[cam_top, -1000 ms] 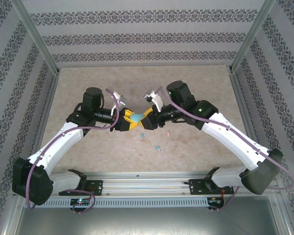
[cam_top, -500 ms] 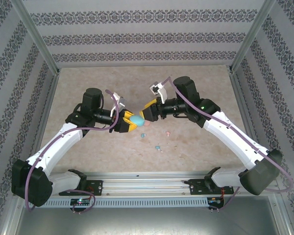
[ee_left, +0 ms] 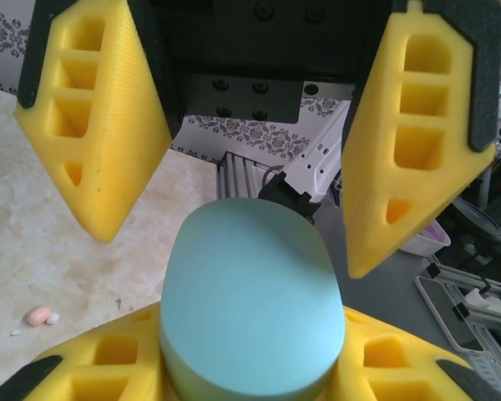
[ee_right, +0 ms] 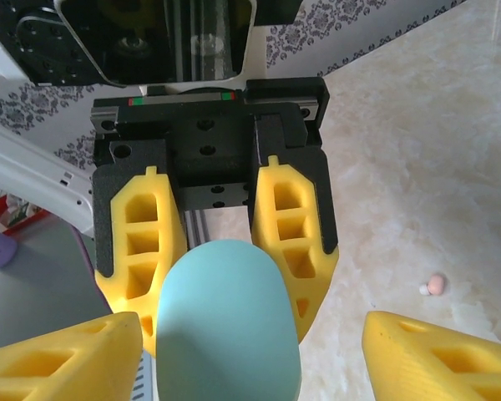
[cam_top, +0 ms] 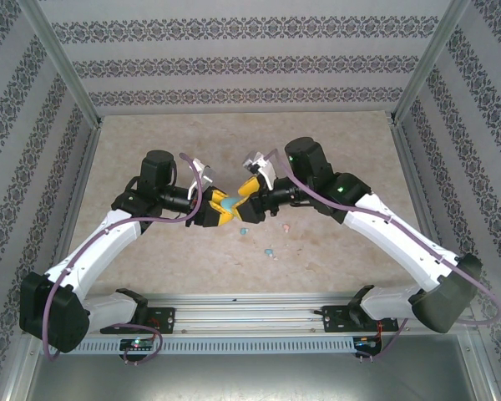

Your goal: Insert the wireless bluetooth earbuds into the charging case

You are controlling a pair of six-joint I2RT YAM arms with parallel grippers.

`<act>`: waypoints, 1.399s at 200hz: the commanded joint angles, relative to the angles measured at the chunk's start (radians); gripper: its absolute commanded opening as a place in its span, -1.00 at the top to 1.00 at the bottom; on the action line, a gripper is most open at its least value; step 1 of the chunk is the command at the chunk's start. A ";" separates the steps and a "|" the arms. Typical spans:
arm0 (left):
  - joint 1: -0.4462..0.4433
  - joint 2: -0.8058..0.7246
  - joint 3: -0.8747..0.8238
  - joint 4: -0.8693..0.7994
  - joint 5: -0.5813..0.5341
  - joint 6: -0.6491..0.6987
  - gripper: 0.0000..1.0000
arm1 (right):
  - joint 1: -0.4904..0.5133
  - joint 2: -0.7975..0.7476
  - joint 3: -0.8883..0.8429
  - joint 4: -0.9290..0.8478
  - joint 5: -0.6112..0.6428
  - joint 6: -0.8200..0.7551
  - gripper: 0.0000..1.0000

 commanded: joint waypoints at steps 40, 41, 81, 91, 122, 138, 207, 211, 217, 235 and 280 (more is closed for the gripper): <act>-0.006 -0.012 0.045 -0.006 0.044 -0.007 0.98 | 0.021 0.033 0.038 -0.041 -0.018 -0.072 -0.26; -0.006 -0.011 0.045 -0.006 0.044 -0.007 0.98 | 0.021 0.033 0.038 -0.042 -0.018 -0.073 -0.25; -0.006 -0.006 0.049 -0.003 0.046 -0.006 0.98 | 0.011 0.051 0.050 -0.037 -0.025 -0.018 0.22; -0.006 -0.005 0.047 -0.003 0.046 -0.005 0.98 | 0.000 0.054 0.049 -0.023 -0.039 0.013 0.30; -0.006 -0.014 0.041 -0.001 0.040 0.004 0.98 | -0.048 0.067 0.040 0.026 -0.078 0.141 0.34; -0.005 -0.017 0.039 0.002 0.039 0.005 0.98 | -0.071 0.061 0.028 0.048 -0.064 0.184 0.34; -0.006 -0.028 0.023 0.045 0.029 -0.011 0.98 | -0.123 0.030 -0.029 0.118 0.028 0.311 0.21; -0.006 -0.029 0.021 0.050 0.028 -0.014 0.99 | -0.124 0.028 -0.031 0.119 0.034 0.315 0.21; -0.007 -0.029 0.019 0.057 0.028 -0.018 0.99 | -0.125 0.027 -0.033 0.119 0.042 0.319 0.19; -0.006 -0.030 0.012 0.071 0.027 -0.027 0.99 | -0.130 0.022 -0.040 0.122 0.064 0.334 0.14; -0.006 -0.033 0.002 0.097 0.026 -0.045 1.00 | -0.142 0.013 -0.052 0.137 0.102 0.369 0.06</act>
